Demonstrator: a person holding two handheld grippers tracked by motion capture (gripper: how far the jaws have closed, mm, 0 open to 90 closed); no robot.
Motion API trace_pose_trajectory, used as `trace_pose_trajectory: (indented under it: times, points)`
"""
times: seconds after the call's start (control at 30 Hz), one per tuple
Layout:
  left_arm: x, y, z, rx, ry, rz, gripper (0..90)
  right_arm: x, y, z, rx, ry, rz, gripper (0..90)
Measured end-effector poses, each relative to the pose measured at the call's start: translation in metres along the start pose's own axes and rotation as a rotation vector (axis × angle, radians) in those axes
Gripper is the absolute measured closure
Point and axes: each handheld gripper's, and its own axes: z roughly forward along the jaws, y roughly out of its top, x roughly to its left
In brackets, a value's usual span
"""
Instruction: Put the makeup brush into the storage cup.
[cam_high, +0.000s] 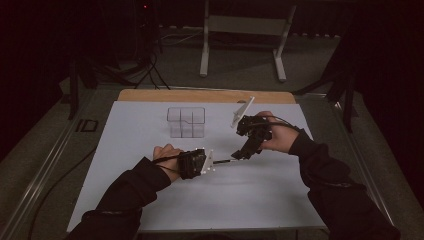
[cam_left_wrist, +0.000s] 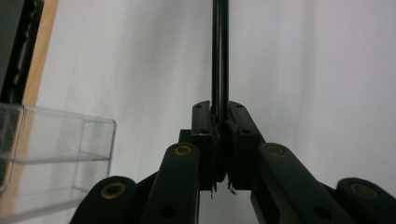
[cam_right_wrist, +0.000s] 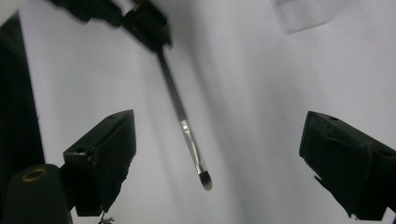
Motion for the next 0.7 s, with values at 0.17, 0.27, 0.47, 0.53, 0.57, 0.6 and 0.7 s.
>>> trace_pose_trajectory:
  times: [0.17,0.27,0.47,0.53,0.57,0.6,0.7]
  points:
    - [-0.001,-0.005,-0.008,-0.025,-0.029,-0.066,85.2,0.005,-0.005,-0.017,-0.148,-0.069,0.031,11.0]
    - [-0.001,-0.009,-0.015,-0.053,-0.044,-0.115,85.2,0.01,-0.01,-0.022,-0.231,-0.081,0.03,11.0]
    - [0.001,-0.018,-0.025,-0.111,-0.08,-0.243,85.2,0.017,-0.021,-0.033,-0.349,-0.13,0.053,11.7]
    - [0.0,-0.021,-0.026,-0.128,-0.084,-0.273,85.2,0.02,-0.024,-0.036,-0.383,-0.165,0.063,11.1]
    - [0.0,-0.023,-0.027,-0.137,-0.085,-0.297,85.2,0.021,-0.024,-0.037,-0.392,-0.175,0.067,11.1]
    - [-0.001,-0.025,-0.029,-0.157,-0.098,-0.318,85.2,0.022,-0.025,-0.038,-0.411,-0.183,0.068,11.1]
    - [-0.001,-0.03,-0.032,-0.193,-0.1,-0.377,85.2,0.025,-0.028,-0.04,-0.455,-0.221,0.075,11.1]
